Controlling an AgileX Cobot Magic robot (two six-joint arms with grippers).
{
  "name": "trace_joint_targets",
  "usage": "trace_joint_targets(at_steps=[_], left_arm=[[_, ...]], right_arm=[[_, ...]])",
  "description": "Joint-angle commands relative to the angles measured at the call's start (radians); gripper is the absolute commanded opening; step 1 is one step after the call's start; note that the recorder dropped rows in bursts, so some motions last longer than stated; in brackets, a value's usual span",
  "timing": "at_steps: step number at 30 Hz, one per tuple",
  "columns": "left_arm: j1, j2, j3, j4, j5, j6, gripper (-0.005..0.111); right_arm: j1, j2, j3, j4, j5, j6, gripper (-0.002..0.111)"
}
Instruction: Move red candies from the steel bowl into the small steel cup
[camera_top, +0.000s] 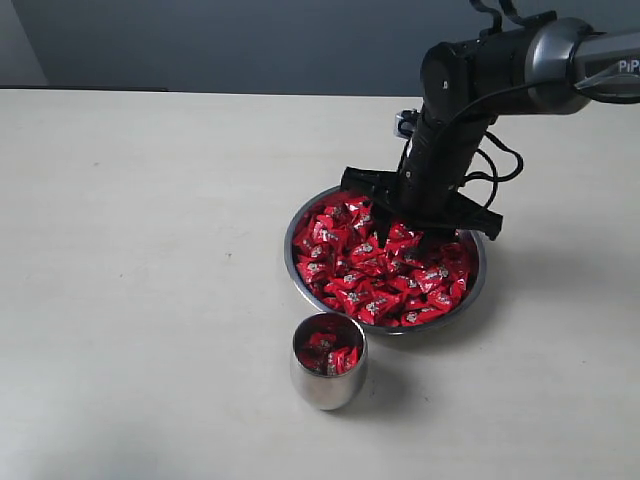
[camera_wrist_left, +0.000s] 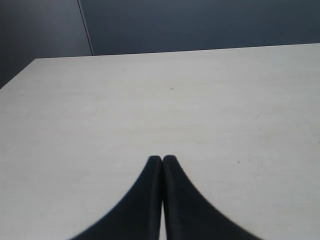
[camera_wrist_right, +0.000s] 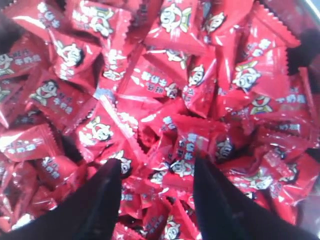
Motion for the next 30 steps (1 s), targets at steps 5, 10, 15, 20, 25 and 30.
trace_joint_targets(at_steps=[5, 10, 15, 20, 25, 30], left_arm=[[-0.007, -0.005, 0.005, 0.002, -0.008, -0.001, 0.0], [-0.007, -0.005, 0.005, 0.002, -0.008, -0.001, 0.0], [-0.007, -0.005, 0.005, 0.002, -0.008, -0.001, 0.0], [-0.007, -0.005, 0.005, 0.002, -0.008, -0.001, 0.0], [-0.007, -0.005, 0.005, 0.002, -0.008, -0.001, 0.0], [-0.007, -0.005, 0.005, 0.002, -0.008, -0.001, 0.0]], right_arm=[[-0.004, -0.001, -0.007, -0.076, 0.033, 0.03, 0.045], [-0.004, -0.001, -0.007, -0.119, 0.031, 0.057, 0.045], [-0.013, 0.0, -0.007, -0.119, 0.005, 0.057, 0.045], [-0.013, 0.03, -0.007, -0.117, 0.003, 0.057, 0.045], [-0.013, 0.049, -0.007, -0.117, -0.017, 0.057, 0.045], [-0.013, 0.049, -0.007, -0.121, -0.026, 0.055, 0.038]])
